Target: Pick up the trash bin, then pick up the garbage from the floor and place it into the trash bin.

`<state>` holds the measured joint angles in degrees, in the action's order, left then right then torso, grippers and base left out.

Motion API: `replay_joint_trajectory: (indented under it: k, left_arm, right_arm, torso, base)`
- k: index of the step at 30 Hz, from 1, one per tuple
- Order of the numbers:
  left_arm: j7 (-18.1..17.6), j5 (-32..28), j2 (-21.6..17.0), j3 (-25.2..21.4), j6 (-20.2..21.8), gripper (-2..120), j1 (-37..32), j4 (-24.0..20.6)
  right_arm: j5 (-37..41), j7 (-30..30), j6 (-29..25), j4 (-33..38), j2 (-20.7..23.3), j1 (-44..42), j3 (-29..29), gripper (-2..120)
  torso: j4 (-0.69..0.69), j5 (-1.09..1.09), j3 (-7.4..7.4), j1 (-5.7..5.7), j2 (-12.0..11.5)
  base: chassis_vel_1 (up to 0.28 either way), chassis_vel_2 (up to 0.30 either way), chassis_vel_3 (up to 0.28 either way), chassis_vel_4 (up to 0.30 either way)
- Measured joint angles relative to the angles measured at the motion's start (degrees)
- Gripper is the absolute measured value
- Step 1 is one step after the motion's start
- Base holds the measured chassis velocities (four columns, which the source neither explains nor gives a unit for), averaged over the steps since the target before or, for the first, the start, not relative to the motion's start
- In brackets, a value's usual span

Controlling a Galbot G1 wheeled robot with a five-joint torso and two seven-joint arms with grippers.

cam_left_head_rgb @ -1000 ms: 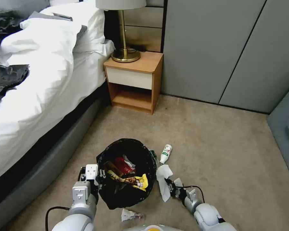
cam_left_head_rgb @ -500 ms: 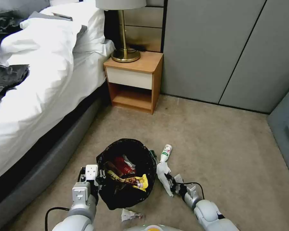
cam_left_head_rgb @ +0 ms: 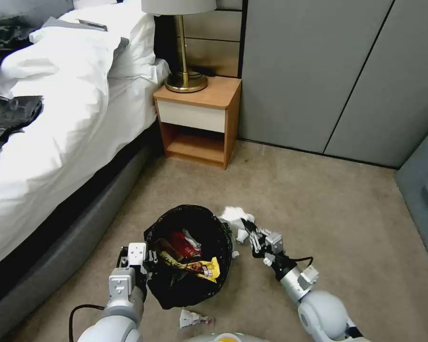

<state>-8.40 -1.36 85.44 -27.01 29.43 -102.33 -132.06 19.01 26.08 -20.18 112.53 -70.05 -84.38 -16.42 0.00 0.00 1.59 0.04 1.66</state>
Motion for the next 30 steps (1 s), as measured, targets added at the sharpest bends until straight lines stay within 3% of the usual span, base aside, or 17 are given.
replay_joint_trajectory:
  k: [3,11,20,30]
  left_arm:
    - [0.0,0.0,-0.1,0.0,0.0,1,-0.1,-0.3]
    - [0.0,0.4,-0.1,0.2,0.0,1,-0.3,-0.5]
    - [0.0,0.3,-0.3,0.5,0.0,1,0.4,0.0]
    - [0.0,0.6,0.1,1.0,0.0,1,0.2,0.1]
  right_arm:
    - [1.6,3.0,-0.1,6.7,0.9,0.4,1.7,0]
    - [2.1,6.1,1.4,11.0,3.4,0.6,5.6,0]
    - [-2.8,4.4,1.2,-2.2,5.5,1.4,12.2,0]
    - [-4.6,3.4,0.9,-8.5,4.1,3.3,14.4,0]
  torso:
    - [0.00,0.00,0.00,0.00,0.0]
    - [0.00,0.00,0.01,0.00,0.0]
    - [-0.01,0.01,0.01,0.00,0.0]
    - [0.00,0.00,0.01,0.00,0.0]
  base:
    - [0.000,0.000,0.000,0.000]
    - [0.000,0.000,0.000,0.000]
    - [0.000,0.000,0.000,0.000]
    - [0.000,0.000,0.000,0.000]
